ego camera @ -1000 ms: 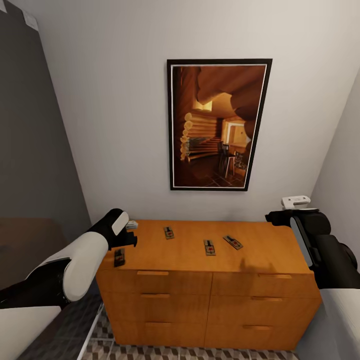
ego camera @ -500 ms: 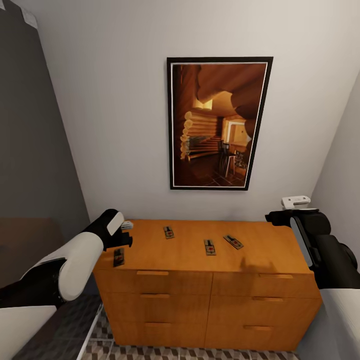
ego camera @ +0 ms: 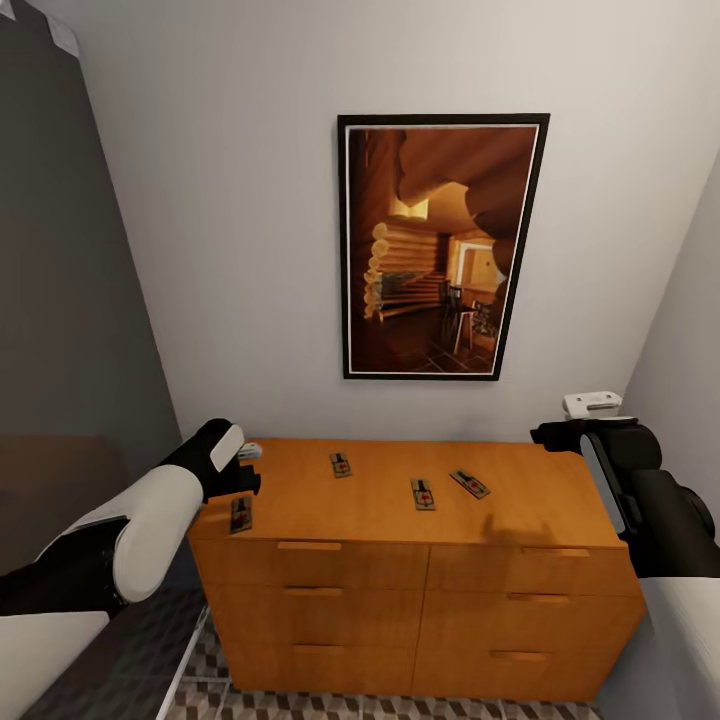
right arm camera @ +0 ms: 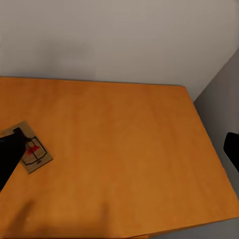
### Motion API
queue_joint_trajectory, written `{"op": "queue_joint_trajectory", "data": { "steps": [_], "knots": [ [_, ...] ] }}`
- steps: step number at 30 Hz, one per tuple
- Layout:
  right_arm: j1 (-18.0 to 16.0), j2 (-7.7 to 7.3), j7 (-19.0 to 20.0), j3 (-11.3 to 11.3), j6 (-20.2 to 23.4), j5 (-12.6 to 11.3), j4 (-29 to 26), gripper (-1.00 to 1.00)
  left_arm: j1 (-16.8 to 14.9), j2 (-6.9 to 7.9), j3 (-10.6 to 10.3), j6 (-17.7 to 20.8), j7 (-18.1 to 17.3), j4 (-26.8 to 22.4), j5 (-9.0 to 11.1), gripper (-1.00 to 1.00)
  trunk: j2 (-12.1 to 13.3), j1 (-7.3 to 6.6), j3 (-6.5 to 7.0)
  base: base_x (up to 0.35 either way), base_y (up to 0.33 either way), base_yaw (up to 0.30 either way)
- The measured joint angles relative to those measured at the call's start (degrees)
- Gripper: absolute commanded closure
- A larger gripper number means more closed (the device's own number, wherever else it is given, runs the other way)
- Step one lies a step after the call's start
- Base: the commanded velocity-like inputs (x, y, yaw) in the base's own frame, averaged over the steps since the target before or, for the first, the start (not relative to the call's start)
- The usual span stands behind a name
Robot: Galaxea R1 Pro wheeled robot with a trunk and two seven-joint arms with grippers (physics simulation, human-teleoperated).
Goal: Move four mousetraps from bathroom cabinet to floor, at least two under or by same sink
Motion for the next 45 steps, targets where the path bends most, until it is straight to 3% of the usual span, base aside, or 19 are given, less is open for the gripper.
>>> {"op": "queue_joint_trajectory", "data": {
  "steps": [23, 45],
  "knots": [
    [0.00, -0.05, 0.00, -0.10, 0.01, 0.00, 0.00, -1.00, 0.02, -0.05, -0.12, 0.04, -0.13, 0.06, 0.07, -1.00, 0.00, 0.00, 0.00, -0.004, 0.025, 0.000],
    [0.00, -0.08, 0.00, -0.15, 0.01, 0.00, 0.00, -1.00, 0.03, -0.07, -0.34, 0.16, -0.37, 3.32, 0.05, -1.00, 0.00, 0.00, 0.00, 0.000, 0.000, 0.000]
  ]
}}
